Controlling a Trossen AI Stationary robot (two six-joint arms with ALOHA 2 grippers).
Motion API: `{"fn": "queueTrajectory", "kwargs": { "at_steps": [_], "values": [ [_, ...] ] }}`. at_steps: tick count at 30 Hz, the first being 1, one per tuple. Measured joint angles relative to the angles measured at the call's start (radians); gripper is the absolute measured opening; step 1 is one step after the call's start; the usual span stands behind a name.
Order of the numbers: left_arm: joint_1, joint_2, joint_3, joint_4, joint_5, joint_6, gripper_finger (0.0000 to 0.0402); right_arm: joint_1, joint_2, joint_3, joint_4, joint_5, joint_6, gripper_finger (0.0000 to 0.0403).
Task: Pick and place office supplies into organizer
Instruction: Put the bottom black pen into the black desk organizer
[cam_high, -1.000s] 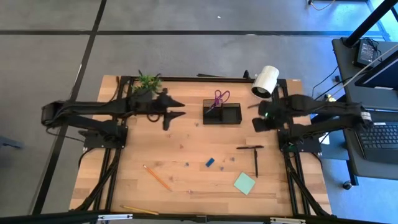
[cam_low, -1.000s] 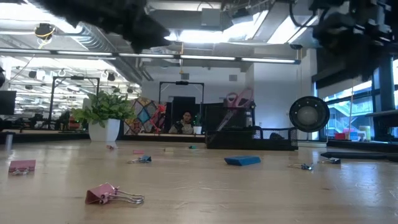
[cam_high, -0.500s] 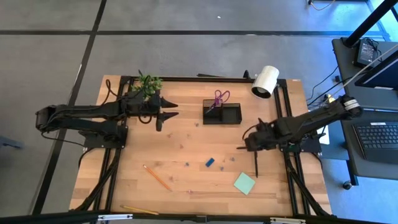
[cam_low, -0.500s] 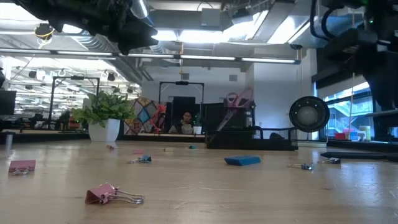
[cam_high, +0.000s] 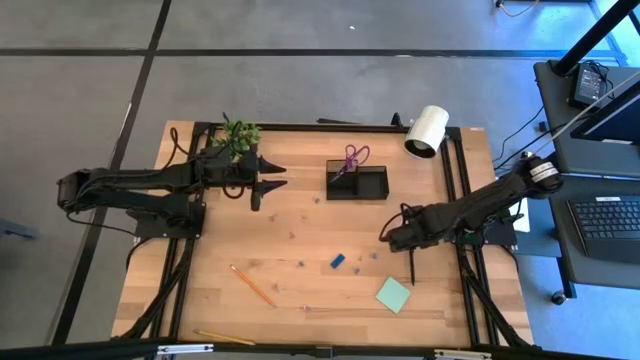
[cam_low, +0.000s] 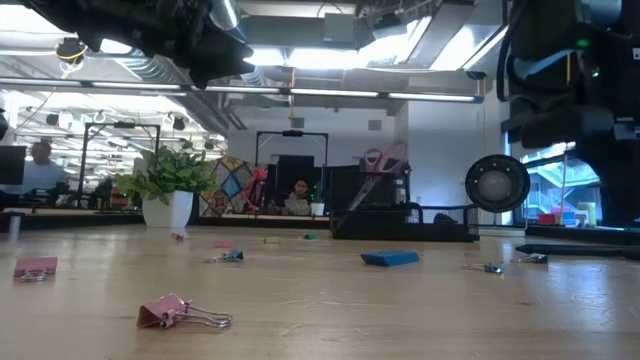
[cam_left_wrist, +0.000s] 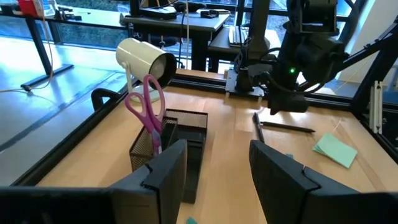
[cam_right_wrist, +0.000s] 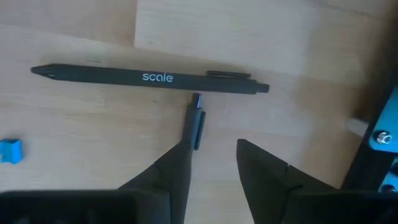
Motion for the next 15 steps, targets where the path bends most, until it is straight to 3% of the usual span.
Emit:
{"fn": "queueTrajectory", "kwargs": {
  "at_steps": [15],
  "values": [
    [0.0, 0.0, 0.0, -0.031, 0.0, -0.003, 0.0169, -0.002, -0.007, -0.184, 0.351, -0.017, 0.028, 0.0133]
  ]
}}
